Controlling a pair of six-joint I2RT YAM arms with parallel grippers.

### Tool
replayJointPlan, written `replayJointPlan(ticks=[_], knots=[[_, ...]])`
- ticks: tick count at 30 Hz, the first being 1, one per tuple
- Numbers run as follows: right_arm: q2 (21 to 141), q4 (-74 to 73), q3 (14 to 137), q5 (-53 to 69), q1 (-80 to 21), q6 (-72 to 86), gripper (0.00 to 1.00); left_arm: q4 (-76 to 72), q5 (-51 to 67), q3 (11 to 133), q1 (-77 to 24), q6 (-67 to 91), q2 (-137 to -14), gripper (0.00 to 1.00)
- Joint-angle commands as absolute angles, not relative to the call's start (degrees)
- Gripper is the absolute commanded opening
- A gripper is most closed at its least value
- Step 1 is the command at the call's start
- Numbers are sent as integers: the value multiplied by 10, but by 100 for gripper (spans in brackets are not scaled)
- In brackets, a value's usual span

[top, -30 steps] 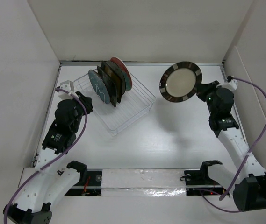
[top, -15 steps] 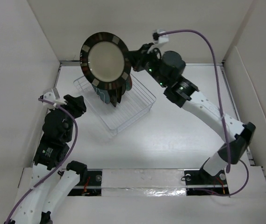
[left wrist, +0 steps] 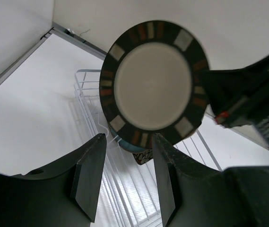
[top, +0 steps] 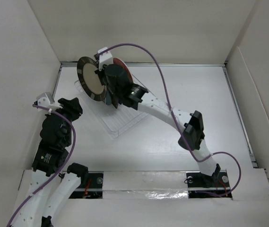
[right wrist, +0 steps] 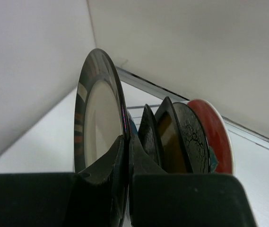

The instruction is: Load the plates into the dish rack

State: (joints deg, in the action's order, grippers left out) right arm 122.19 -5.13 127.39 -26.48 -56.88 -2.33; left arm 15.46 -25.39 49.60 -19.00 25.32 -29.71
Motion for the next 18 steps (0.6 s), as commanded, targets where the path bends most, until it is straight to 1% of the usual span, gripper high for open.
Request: replayJointPlan(ticks=[1, 7, 13, 16, 18], knots=[[1232, 59, 1378, -356, -592, -108, 0, 138, -258, 500, -188, 257, -294, 40], [1278, 92, 1392, -389, -598, -158, 0, 138, -258, 501, -188, 257, -295, 40], [1296, 128, 1388, -420, -604, -199, 0, 135, -251, 500, -188, 255, -301, 40], [1288, 176, 1347, -441, -609, -228, 0, 134, -257, 503, -188, 254, -301, 40], [1281, 204, 1340, -440, -609, -234, 0, 134, -255, 501, -188, 254, -305, 40]])
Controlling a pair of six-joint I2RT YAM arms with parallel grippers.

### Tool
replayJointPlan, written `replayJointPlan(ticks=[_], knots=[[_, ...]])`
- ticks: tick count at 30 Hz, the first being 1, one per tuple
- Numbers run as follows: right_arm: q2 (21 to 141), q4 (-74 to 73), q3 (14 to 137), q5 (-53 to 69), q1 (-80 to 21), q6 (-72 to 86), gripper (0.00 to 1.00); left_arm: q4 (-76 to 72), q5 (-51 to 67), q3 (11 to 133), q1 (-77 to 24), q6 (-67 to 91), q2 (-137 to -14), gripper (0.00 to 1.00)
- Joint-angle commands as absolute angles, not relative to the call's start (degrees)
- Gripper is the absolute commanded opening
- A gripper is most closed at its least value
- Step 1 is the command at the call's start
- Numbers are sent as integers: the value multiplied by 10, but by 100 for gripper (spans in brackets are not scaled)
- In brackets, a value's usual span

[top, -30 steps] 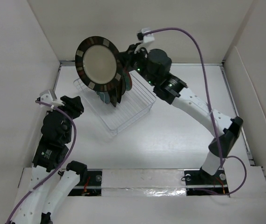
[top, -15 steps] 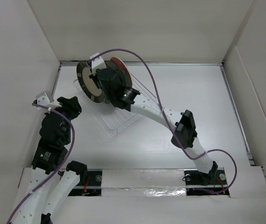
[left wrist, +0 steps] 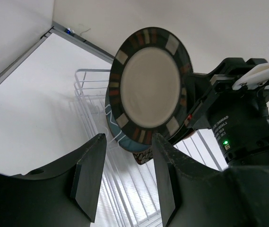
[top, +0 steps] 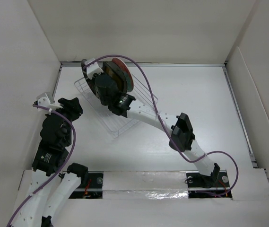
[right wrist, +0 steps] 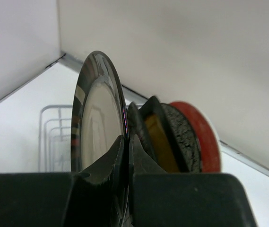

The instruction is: Load the plates into the dish rack

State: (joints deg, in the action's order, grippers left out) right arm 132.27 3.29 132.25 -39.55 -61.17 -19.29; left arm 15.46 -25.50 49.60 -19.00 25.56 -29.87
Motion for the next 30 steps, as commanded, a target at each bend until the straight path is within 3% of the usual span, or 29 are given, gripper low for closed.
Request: replayJointPlan(ticks=[1, 30], knots=[[1283, 201, 1357, -441, -609, -234, 0, 134, -248, 499, -188, 253, -304, 40], [1339, 126, 1238, -405, -631, -77, 0, 128, -243, 496, -188, 251, -313, 42]])
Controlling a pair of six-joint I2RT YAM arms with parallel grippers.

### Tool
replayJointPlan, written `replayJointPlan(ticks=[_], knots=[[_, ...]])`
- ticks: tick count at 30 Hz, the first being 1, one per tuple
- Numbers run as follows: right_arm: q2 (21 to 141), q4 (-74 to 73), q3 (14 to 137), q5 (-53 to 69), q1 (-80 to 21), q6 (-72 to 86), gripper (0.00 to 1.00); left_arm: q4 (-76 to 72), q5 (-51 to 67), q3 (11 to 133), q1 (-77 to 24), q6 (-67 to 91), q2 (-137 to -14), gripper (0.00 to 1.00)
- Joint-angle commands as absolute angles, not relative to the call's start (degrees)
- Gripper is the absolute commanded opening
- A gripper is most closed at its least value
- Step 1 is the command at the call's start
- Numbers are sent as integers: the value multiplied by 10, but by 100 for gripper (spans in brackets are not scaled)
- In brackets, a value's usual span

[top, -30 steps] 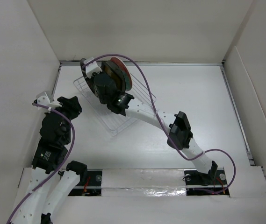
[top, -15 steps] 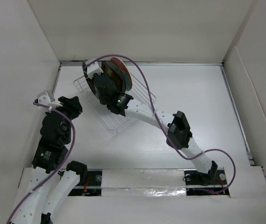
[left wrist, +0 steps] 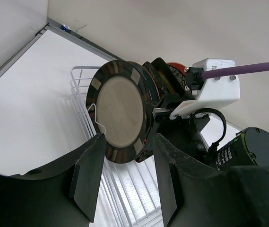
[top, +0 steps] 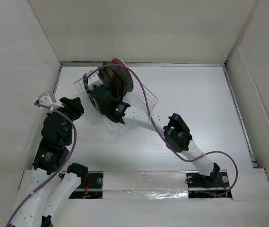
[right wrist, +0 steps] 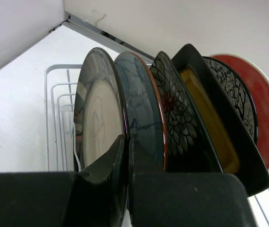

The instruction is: Load the plates into the dish rack

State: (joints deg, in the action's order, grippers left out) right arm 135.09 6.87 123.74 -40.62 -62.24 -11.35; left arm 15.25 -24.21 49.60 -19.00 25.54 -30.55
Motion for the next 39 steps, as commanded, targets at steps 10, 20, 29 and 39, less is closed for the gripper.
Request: replayJointPlan(ticks=[10, 20, 29, 39], knots=[[1210, 163, 1132, -406, -636, -44, 96, 131, -238, 495, -188, 242, -329, 43], [907, 269, 797, -447, -589, -2, 100, 130, -220, 483, -188, 227, -339, 49], [496, 165, 382, -309, -262, 269, 100, 101, -184, 481, -188, 221, -333, 50], [448, 128, 359, -163, -181, 323, 100, 62, -136, 478, -188, 238, -337, 52]])
